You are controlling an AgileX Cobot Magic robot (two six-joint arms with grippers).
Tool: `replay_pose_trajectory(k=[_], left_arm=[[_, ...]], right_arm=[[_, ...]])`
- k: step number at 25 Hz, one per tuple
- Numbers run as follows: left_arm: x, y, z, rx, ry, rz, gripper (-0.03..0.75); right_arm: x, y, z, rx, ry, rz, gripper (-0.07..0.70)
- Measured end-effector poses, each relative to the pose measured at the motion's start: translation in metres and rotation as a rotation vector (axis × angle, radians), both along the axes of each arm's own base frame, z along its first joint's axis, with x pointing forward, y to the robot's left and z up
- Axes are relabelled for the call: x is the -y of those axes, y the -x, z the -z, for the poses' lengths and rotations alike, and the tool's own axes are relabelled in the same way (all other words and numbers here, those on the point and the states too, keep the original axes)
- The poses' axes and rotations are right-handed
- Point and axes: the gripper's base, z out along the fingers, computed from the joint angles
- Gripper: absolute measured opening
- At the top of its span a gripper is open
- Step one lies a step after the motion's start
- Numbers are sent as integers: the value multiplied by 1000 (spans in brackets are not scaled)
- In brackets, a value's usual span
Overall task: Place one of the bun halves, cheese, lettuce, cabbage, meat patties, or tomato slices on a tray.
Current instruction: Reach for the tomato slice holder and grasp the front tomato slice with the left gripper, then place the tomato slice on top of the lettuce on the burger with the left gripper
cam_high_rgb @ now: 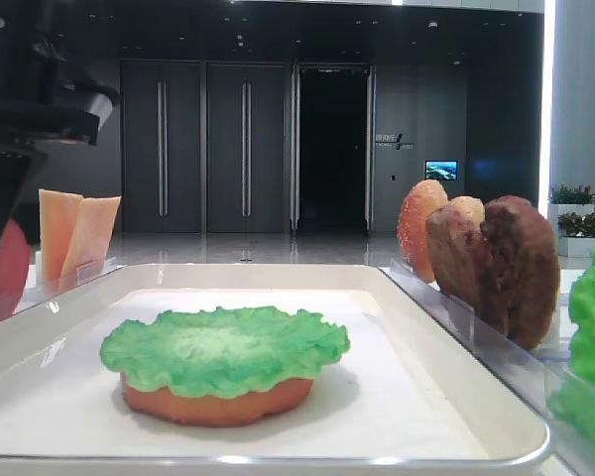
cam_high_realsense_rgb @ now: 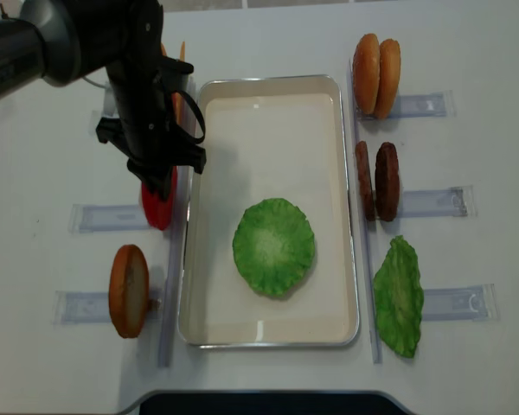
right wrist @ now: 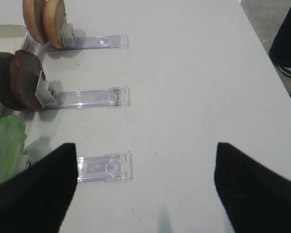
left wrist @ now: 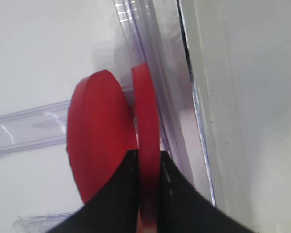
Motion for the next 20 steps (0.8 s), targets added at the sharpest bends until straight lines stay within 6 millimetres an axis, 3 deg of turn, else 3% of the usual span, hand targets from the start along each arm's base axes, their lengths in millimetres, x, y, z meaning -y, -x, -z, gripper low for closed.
replay_pose_trajectory(k=[10,20], left_arm=[[5,-12,-22,45,17,-4,49],[11,-9,-30,34,94,-36,49]], right_arm=[[0,0,0,0,0,0,577],[0,0,0,0,0,0,577]])
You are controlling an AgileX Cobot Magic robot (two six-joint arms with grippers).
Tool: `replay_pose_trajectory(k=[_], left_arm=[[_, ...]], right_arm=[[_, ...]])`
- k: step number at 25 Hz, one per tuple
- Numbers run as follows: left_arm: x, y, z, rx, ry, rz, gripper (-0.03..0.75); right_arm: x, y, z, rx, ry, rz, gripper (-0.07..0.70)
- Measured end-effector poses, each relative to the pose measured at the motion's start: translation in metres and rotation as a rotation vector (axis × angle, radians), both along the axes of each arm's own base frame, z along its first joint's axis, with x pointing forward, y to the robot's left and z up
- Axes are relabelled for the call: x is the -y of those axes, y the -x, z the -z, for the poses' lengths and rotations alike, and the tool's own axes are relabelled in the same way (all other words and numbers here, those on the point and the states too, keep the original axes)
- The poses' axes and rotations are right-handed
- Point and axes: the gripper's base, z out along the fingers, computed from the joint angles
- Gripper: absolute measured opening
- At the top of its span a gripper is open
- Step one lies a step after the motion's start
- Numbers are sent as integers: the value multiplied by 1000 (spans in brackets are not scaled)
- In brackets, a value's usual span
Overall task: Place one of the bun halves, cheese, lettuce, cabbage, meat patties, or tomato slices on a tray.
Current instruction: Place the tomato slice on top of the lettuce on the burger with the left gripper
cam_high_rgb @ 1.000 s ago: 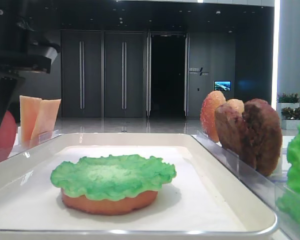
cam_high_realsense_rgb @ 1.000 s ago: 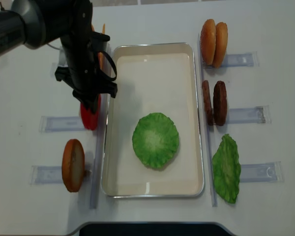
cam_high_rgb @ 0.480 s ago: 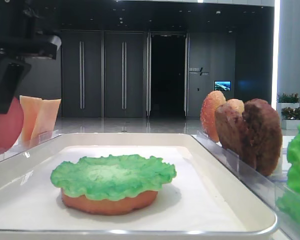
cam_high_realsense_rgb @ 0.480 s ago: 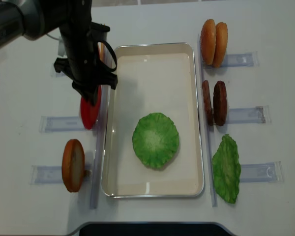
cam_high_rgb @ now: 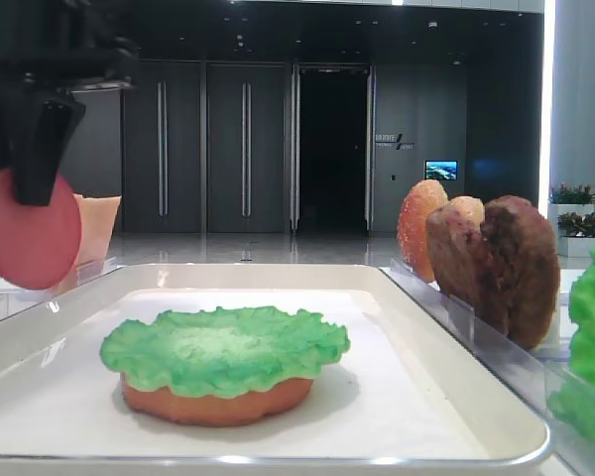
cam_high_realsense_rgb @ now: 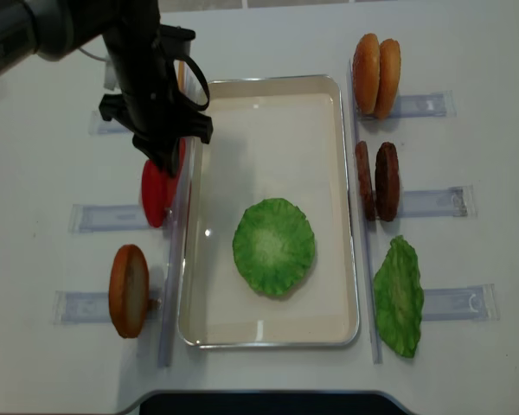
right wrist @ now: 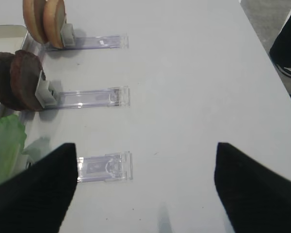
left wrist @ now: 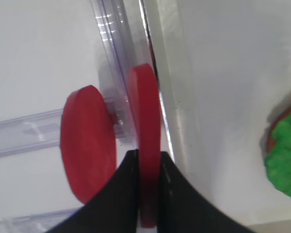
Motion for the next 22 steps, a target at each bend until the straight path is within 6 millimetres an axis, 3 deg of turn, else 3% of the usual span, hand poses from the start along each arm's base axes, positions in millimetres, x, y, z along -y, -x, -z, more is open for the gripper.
replay_pose_trajectory(k=[10,22], left_arm=[[13,16,-29,37,111,0,49],[52,37,-34,10,224,60,48]], right_arm=[[0,0,0,0,0,0,577],[0,0,0,0,0,0,577]])
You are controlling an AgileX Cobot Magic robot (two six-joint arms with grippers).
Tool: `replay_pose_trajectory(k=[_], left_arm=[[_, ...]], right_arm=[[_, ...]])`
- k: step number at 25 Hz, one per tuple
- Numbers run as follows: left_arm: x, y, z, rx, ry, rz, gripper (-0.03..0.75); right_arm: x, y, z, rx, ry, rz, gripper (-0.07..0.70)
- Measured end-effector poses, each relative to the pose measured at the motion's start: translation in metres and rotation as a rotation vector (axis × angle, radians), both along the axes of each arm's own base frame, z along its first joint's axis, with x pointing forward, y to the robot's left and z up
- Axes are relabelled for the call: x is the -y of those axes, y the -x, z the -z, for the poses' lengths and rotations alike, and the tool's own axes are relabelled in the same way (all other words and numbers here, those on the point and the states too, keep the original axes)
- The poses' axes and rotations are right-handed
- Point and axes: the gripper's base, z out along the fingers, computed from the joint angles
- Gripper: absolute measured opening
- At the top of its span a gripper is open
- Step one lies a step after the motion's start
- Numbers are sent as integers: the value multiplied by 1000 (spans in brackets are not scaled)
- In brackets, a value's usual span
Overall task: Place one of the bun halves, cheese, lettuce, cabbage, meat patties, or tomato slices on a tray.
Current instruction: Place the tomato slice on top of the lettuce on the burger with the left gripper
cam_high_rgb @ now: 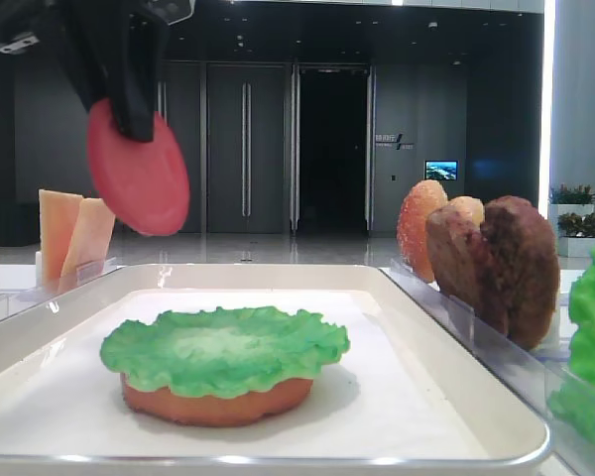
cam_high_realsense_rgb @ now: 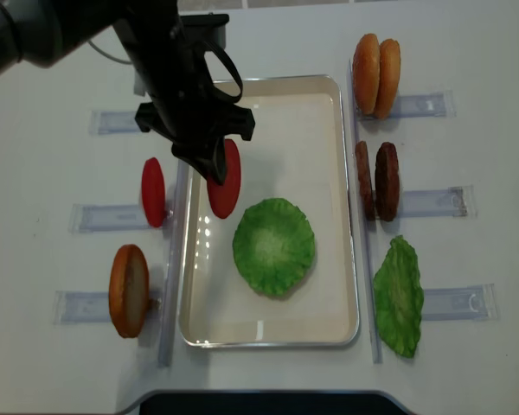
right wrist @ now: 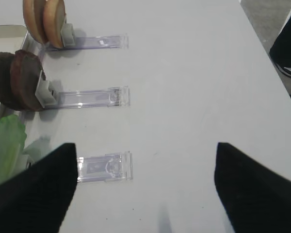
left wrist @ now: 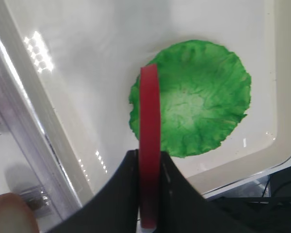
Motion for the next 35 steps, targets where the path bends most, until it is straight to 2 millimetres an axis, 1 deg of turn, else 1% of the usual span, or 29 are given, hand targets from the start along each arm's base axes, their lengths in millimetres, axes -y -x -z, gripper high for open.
replay_pose_trajectory(k=[3,5,11,17,24,30,35], left_arm=[[11,5,2,9,30,15,48],[14,8,5,16,50,11,48],[10,20,11,47,80,-12,48],[14,26,13,46,124,-25,48],[21,28,11,32,208,-14,48],[23,28,10,38,231,5,48],[26,26,17,24,236,23,48]], right_arm=[[0,0,0,0,0,0,577],[0,0,0,0,0,0,577],[0,0,0,0,0,0,577],[0,0,0,0,0,0,577],[0,0,0,0,0,0,577],[0,0,0,0,0,0,577],[0,0,0,0,0,0,577]])
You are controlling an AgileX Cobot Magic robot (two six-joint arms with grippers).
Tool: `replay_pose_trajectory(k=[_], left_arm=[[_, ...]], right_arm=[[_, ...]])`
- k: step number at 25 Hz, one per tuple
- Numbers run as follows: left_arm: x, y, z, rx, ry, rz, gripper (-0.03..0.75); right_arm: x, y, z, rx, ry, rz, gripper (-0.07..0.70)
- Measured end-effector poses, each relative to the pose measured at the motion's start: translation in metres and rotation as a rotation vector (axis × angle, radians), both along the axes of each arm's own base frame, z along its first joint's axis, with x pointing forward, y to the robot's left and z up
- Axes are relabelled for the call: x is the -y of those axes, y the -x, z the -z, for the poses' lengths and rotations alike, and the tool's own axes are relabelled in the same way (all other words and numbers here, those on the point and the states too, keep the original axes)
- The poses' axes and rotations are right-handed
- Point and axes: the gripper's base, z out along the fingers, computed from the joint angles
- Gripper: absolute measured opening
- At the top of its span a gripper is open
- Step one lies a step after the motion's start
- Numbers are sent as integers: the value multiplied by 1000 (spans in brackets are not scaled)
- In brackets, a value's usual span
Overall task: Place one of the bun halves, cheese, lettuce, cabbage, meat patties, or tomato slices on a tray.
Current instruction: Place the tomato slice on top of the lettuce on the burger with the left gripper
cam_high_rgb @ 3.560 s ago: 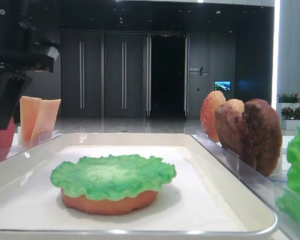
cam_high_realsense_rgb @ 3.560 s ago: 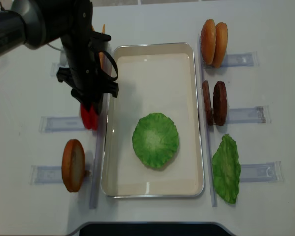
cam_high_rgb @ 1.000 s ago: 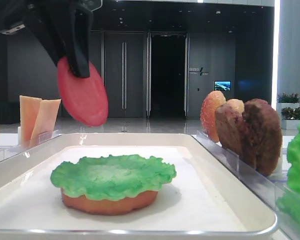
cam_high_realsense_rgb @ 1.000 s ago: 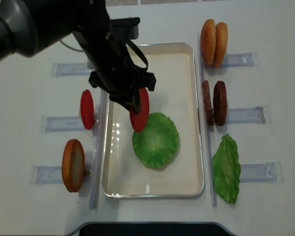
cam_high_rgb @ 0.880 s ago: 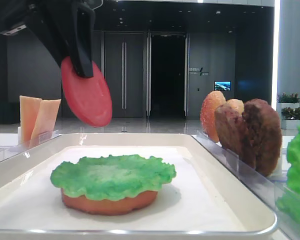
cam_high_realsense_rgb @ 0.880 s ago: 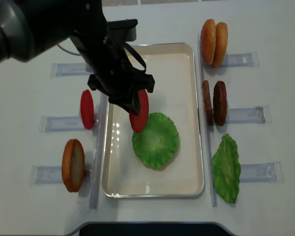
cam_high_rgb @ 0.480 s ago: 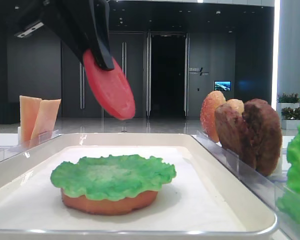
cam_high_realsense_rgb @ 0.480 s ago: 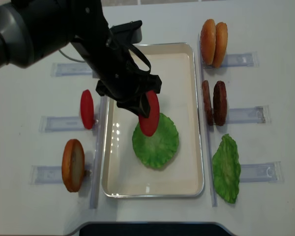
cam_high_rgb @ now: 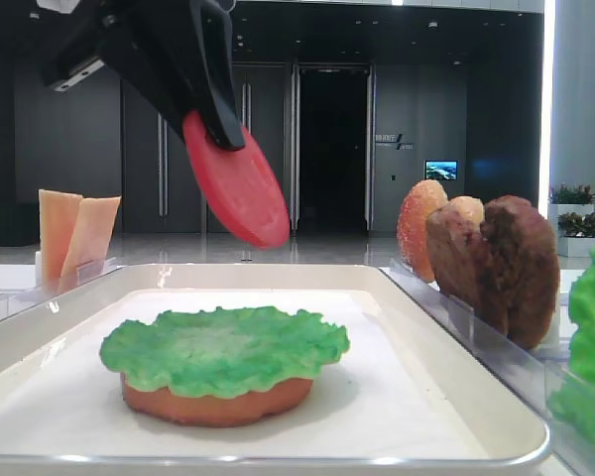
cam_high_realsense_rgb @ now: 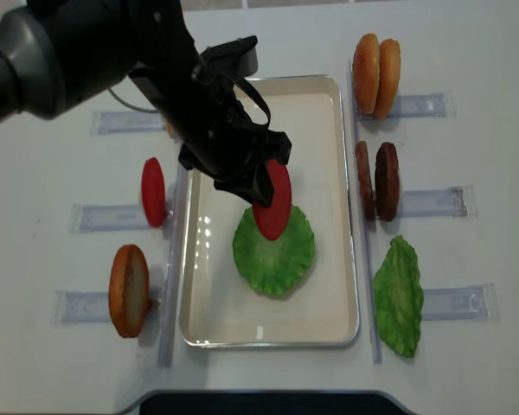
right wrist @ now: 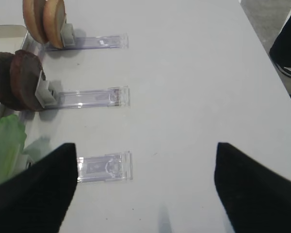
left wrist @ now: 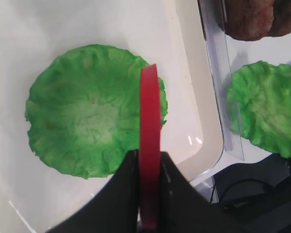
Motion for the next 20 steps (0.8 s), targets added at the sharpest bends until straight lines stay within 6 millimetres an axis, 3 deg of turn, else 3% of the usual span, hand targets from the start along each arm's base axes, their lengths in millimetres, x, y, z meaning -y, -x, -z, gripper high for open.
replay_pose_trajectory(k=[20], left_arm=[[8,-1,42,-26,63,17,48]], right_arm=[[0,0,0,0,0,0,577]])
